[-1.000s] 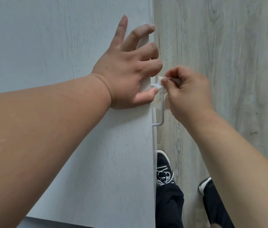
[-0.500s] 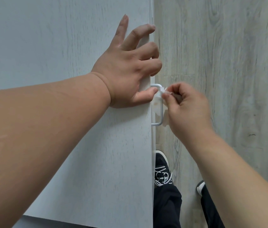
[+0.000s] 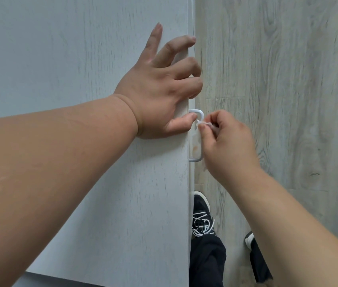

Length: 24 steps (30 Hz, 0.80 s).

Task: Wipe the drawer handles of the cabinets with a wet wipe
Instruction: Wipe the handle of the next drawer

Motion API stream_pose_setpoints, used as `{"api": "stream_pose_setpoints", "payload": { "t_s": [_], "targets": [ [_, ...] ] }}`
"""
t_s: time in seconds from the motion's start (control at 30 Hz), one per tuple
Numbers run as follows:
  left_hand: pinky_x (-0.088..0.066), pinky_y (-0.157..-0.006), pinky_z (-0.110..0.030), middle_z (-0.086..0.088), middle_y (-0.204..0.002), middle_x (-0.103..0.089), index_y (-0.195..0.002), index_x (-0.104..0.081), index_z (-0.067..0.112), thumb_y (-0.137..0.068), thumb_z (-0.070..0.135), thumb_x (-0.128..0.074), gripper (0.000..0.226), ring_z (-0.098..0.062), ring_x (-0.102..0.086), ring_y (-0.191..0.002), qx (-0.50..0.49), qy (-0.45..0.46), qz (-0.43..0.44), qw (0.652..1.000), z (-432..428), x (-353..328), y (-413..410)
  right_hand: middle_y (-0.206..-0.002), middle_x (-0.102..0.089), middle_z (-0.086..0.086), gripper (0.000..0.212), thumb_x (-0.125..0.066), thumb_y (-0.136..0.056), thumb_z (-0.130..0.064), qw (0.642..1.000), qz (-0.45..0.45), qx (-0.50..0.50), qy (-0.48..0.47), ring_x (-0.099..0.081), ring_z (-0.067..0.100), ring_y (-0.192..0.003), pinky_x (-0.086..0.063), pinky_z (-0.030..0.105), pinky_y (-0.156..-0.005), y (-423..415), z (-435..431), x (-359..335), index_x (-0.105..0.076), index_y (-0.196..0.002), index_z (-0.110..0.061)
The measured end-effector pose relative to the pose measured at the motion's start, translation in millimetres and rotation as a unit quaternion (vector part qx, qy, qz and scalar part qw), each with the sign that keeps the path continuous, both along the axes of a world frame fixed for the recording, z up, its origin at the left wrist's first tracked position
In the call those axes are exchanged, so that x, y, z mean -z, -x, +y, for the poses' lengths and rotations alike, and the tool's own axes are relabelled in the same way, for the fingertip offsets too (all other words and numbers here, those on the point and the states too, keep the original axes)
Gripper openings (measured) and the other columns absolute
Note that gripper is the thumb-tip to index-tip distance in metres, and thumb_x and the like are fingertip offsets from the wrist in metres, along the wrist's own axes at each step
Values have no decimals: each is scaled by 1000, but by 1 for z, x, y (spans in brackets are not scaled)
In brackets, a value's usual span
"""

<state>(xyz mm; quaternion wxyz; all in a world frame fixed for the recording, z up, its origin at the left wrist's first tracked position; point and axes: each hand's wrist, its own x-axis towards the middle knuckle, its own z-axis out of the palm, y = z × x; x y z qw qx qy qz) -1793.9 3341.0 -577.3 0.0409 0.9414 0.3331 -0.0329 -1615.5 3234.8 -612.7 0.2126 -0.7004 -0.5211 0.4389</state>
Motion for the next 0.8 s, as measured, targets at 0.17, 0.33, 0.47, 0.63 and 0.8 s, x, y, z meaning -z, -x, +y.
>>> {"api": "stream_pose_setpoints", "payload": {
  "t_s": [0.17, 0.33, 0.47, 0.63, 0.8],
  "targets": [
    [-15, -117, -77, -7, -123, -62, -99, -64, 13, -94, 58, -45, 49, -45, -34, -149, 2, -2, 0, 1000, 0, 1, 0, -75, -63, -16, 15, -66, -98, -29, 994, 71, 84, 24, -59, -3, -68, -39, 8, -57, 4, 20, -1, -57, -86, -28],
    [-15, -117, -77, -7, -124, -62, -98, -65, 13, -94, 59, -43, 51, -45, -34, -149, 2, -3, -2, 1000, 0, 2, 0, -63, -60, -5, 17, -63, -96, -31, 992, 74, 75, 75, -58, 15, -52, -45, 28, -46, 5, -2, -1, -54, -83, -24],
    [-14, -118, -76, -7, -125, -61, -99, -64, 13, -96, 61, -37, 56, -45, -33, -150, -3, -1, 8, 1000, 0, 1, 0, -69, -62, -9, 15, -68, -95, -31, 992, 84, 90, 41, -57, 4, -59, -46, 20, -52, 0, 20, 0, -62, -84, -23],
    [-13, -118, -76, -7, -126, -60, -100, -64, 13, -95, 61, -40, 53, -44, -31, -151, -6, 1, 22, 1000, 0, 1, 0, -76, -69, -6, 12, -71, -96, -25, 984, 123, 89, 88, -57, 1, -51, -44, 16, -44, -4, -14, -6, -66, -86, -20],
    [-13, -120, -74, -7, -125, -60, -101, -63, 14, -94, 59, -43, 50, -44, -31, -151, -9, 3, 24, 1000, -1, 1, 1, -68, -67, -6, 12, -71, -96, -23, 991, 94, 69, 61, -60, 4, -50, -42, 11, -45, -6, -12, -9, -66, -86, -19]
  ]
}}
